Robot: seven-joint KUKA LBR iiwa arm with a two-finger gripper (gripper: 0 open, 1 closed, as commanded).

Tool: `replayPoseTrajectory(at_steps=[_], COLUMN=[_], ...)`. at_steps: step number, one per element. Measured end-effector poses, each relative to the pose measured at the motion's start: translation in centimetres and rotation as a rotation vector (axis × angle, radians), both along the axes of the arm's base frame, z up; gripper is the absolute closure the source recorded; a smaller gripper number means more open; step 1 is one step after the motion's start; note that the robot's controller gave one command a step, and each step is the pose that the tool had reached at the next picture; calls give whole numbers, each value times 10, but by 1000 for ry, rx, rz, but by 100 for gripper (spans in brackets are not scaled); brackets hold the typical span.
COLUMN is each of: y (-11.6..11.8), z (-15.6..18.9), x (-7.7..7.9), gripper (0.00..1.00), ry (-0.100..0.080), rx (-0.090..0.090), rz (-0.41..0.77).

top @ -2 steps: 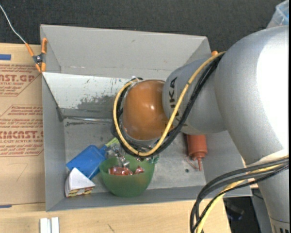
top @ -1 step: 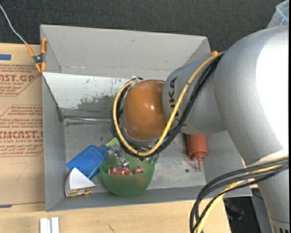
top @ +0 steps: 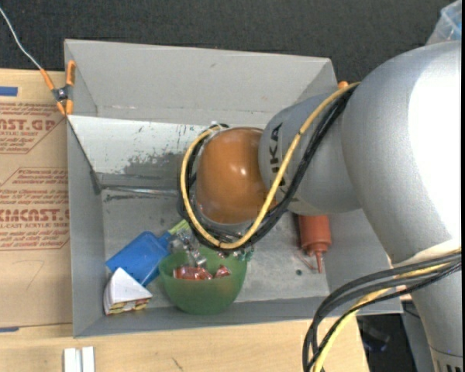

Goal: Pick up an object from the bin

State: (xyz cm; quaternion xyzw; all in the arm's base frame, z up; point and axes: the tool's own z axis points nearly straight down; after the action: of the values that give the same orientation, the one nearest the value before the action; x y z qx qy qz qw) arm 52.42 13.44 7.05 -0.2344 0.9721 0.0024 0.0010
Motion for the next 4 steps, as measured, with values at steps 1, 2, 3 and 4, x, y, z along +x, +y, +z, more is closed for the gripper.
replayPoseTrajectory(at_steps=[1,2,3,4], y=[0,0,0,0], z=[0,0,0,0], x=[0,0,0,0], gripper=[100,100,100,100], ry=[0,0,0,0], rx=[0,0,0,0], rz=[0,0,0,0])
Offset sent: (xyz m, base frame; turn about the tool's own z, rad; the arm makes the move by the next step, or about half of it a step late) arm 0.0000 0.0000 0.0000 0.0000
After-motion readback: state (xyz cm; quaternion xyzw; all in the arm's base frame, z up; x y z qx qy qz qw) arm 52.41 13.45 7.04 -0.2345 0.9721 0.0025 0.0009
